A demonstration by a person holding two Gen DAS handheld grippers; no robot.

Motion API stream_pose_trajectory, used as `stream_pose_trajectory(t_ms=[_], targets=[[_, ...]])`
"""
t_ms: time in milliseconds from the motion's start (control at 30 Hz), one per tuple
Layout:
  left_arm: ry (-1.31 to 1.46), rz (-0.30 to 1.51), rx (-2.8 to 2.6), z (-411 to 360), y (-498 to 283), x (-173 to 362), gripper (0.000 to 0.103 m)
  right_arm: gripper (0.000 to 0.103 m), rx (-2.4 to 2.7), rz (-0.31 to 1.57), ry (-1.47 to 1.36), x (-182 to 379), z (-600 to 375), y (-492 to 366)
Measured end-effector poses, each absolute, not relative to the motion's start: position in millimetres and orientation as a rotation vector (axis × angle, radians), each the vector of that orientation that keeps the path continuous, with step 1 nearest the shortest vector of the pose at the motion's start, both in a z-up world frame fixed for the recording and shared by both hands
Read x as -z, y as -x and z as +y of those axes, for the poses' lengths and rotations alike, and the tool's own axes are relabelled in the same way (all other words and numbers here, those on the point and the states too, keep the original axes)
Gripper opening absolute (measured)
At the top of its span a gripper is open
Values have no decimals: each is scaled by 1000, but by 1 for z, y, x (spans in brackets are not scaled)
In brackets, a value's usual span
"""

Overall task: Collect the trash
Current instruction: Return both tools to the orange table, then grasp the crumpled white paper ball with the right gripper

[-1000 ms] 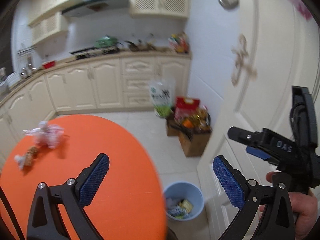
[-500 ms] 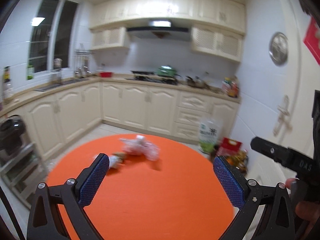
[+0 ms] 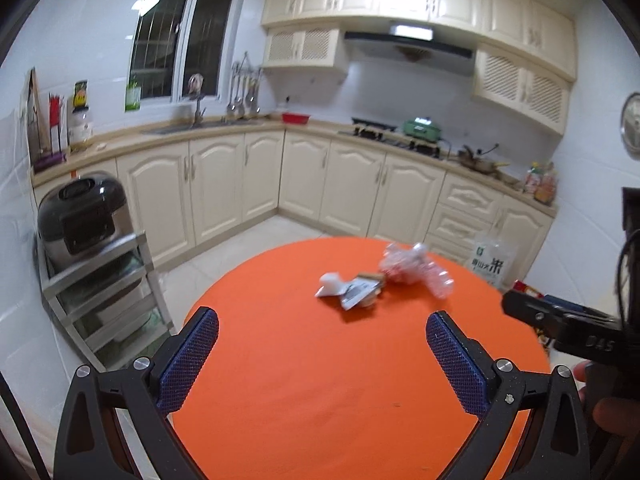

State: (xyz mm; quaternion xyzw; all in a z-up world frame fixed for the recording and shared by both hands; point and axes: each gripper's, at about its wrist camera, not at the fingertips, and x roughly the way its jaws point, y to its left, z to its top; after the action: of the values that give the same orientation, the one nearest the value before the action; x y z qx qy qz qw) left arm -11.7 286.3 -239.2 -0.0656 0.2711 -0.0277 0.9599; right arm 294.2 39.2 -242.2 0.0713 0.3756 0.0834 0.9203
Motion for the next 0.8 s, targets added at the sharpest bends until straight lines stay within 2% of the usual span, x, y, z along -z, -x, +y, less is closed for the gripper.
stream_pose_trajectory(t_ms=[300,533,667,767,800], targets=[[159,670,35,283,-106,252,102,103,-197,905,-100,304,56,-355],[164,715,7,286,-179,253,102,88,-228,998,-38,351,83,-411],[166,731,6,284,-204,256,102,89,-244,1006,-26,363,95,-429],[165,736,5,284,-213,258,102,85,-244,981,-7,364,104,-438],[172,740,-4,285,-216,260,102,77,-242,974,-4,364,107,-441]])
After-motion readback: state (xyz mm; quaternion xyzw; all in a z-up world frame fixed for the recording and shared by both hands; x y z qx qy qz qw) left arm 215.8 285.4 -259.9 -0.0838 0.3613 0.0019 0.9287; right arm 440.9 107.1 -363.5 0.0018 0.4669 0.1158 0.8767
